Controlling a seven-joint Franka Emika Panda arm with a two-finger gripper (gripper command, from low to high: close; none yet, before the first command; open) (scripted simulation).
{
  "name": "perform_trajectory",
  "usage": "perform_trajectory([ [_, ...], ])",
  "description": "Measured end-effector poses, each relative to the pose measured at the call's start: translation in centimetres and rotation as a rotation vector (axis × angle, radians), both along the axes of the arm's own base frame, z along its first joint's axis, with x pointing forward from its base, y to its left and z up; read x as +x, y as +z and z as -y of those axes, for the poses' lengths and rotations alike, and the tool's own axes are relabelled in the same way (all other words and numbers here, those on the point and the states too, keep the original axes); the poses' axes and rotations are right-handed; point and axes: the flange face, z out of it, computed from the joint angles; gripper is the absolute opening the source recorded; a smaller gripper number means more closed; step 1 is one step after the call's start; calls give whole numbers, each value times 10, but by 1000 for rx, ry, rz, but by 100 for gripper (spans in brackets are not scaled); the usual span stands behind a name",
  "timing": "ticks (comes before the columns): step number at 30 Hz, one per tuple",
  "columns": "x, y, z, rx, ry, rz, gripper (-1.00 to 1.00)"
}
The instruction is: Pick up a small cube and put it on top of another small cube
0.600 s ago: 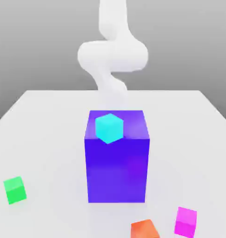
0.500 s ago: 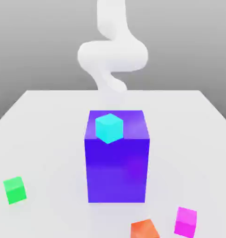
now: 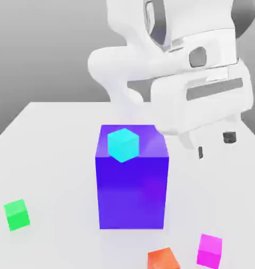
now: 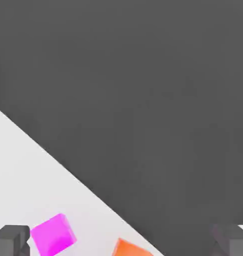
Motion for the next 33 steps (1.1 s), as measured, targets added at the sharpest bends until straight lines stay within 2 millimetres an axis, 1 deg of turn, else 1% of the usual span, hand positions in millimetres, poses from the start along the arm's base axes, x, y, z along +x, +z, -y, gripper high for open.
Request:
perform_trajectory([
  [2, -3, -37, -17, -35, 86, -39, 0],
  [5, -9, -91, -29, -90, 191, -95, 0],
  [8, -22, -144, -39, -148, 304, -150, 0],
  [10, -29, -176, -44, -180, 365, -177, 0],
  [14, -32, -232, -45, -190, 385, -186, 0],
  [15, -32, -241, -45, -190, 386, -187, -100],
  [20, -32, -241, -45, -191, 386, -189, -100],
  [21, -33, -245, -45, -190, 386, -188, -100],
  [22, -32, -240, -45, -191, 386, -188, -100],
  [23, -32, -231, -45, -191, 387, -188, -100],
  [27, -31, -185, -47, -200, 389, -194, -100],
  [28, -27, -178, -39, -212, 381, -201, -100],
  [29, -22, -172, -27, -225, 366, -208, -100],
  [33, -1, -150, 38, -278, 286, -245, -100],
])
